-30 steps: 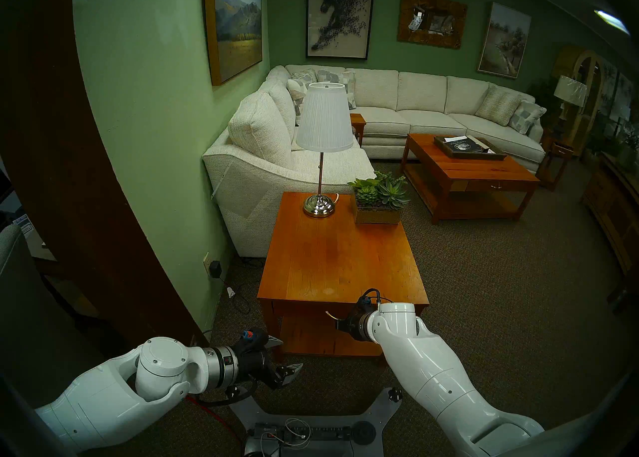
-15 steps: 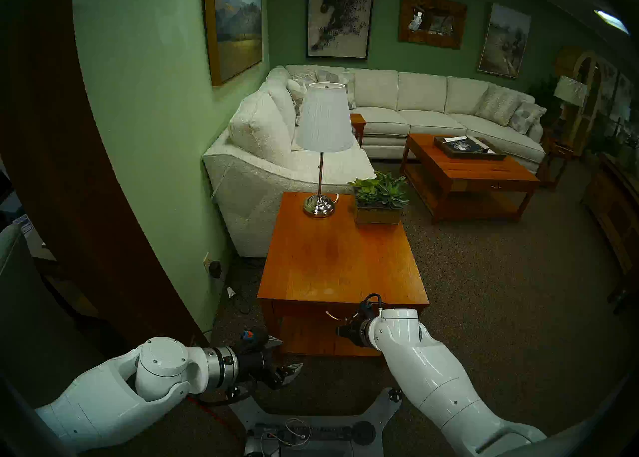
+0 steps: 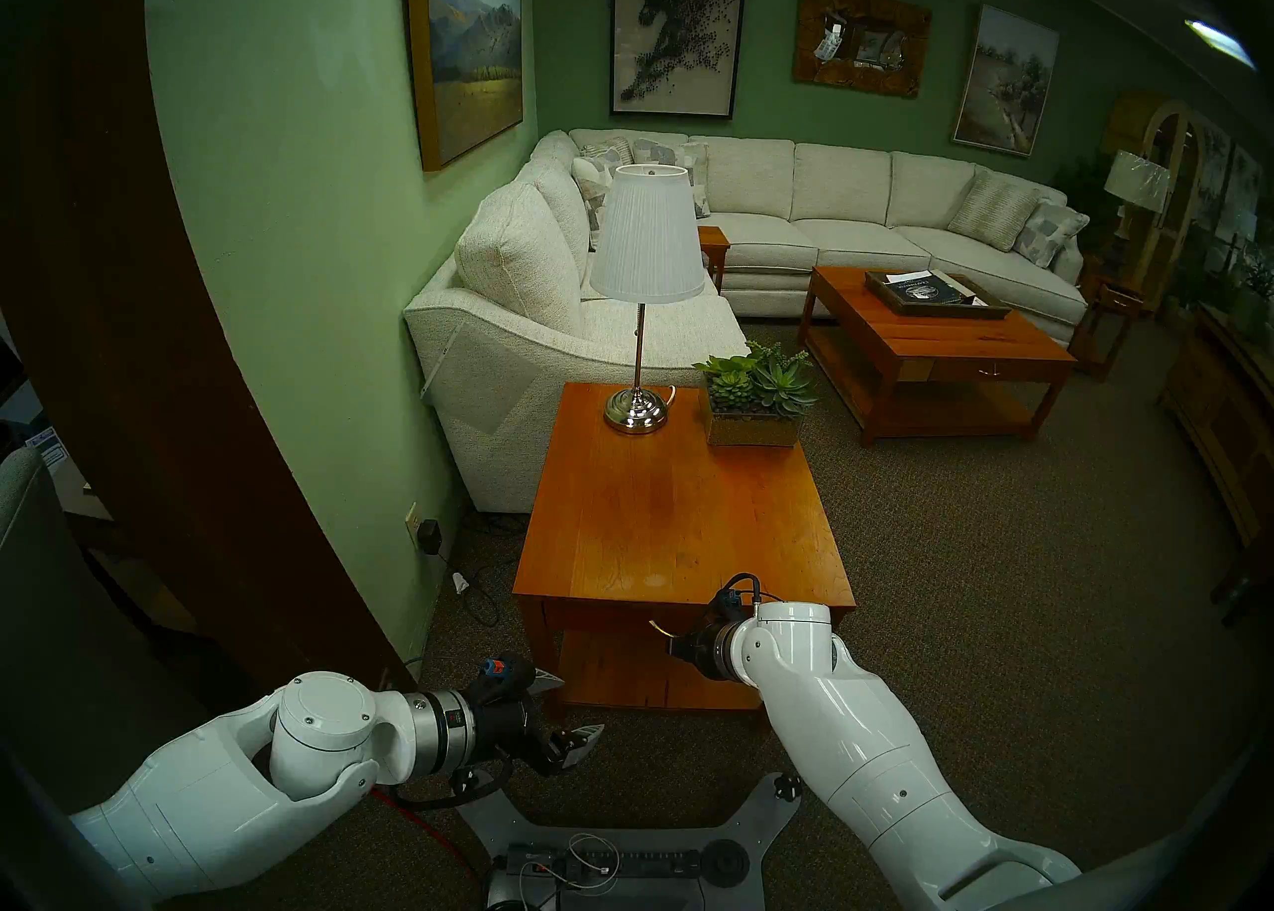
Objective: Open the drawer, take out the contents and close the drawer
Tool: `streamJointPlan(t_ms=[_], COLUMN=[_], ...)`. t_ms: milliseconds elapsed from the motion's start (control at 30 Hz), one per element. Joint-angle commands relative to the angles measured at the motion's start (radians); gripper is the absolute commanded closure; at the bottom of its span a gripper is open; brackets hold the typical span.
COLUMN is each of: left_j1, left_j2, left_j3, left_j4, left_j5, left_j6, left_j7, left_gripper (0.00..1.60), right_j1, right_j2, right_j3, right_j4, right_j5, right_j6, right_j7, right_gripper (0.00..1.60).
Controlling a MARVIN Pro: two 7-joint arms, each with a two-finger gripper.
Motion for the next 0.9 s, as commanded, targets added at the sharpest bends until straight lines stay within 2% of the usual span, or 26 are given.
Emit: streamJointPlan(t_ms=[0,100,200,333,367,433,467,500,533,600,633,867], left_j1=[-0.008,-0.009,-0.008,-0.008,-0.008,-0.008,-0.008,-0.008,-0.008,-0.008,-0.008,-0.008], left_j2=[0.0,0.0,0.0,0.0,0.0,0.0,0.0,0.0,0.0,0.0,0.0,0.0], left_j3=[-0.006,-0.006,-0.006,-0.007,-0.007,-0.007,-0.007,-0.007,-0.007,-0.007,-0.007,-0.007], left_j4=[-0.021,-0.021,-0.021,-0.021,-0.021,-0.022,-0.022,-0.022,-0.022,-0.022,-0.022,-0.022], left_j5=[-0.001,-0.001,-0.001,-0.001,-0.001,-0.001,-0.001,-0.001,-0.001,-0.001,-0.001,-0.001], left_j6=[-0.005,-0.005,-0.005,-0.005,-0.005,-0.005,-0.005,-0.005,-0.005,-0.005,-0.005,-0.005], left_j7=[-0.001,-0.001,-0.001,-0.001,-0.001,-0.001,0.0,0.0,0.0,0.0,0.0,0.0], left_gripper=[0.0,0.0,0.0,0.0,0.0,0.0,0.0,0.0,0.0,0.0,0.0,0.0], right_j1=[0.057,0.067,0.074,0.082,0.083,0.087,0.088,0.089,0.09,0.092,0.092,0.09], right_j2=[-0.045,-0.06,-0.071,-0.083,-0.084,-0.088,-0.089,-0.09,-0.091,-0.096,-0.098,-0.108], right_j3=[0.013,0.019,0.024,0.032,0.033,0.034,0.033,0.032,0.032,0.033,0.034,0.041], right_j4=[-0.003,0.003,0.011,0.029,0.034,0.042,0.045,0.048,0.051,0.055,0.057,0.065], right_j5=[-0.001,0.003,0.008,0.015,0.016,0.018,0.019,0.019,0.019,0.021,0.021,0.024], right_j6=[-0.021,-0.016,-0.014,-0.009,-0.01,-0.009,-0.009,-0.01,-0.01,-0.009,-0.01,-0.023], right_j7=[-0.032,-0.054,-0.071,-0.091,-0.093,-0.102,-0.103,-0.104,-0.109,-0.117,-0.122,-0.148], right_gripper=[1.03,0.95,0.95,0.76,0.8,0.75,0.6,0.25,0.19,0.3,0.42,0.54])
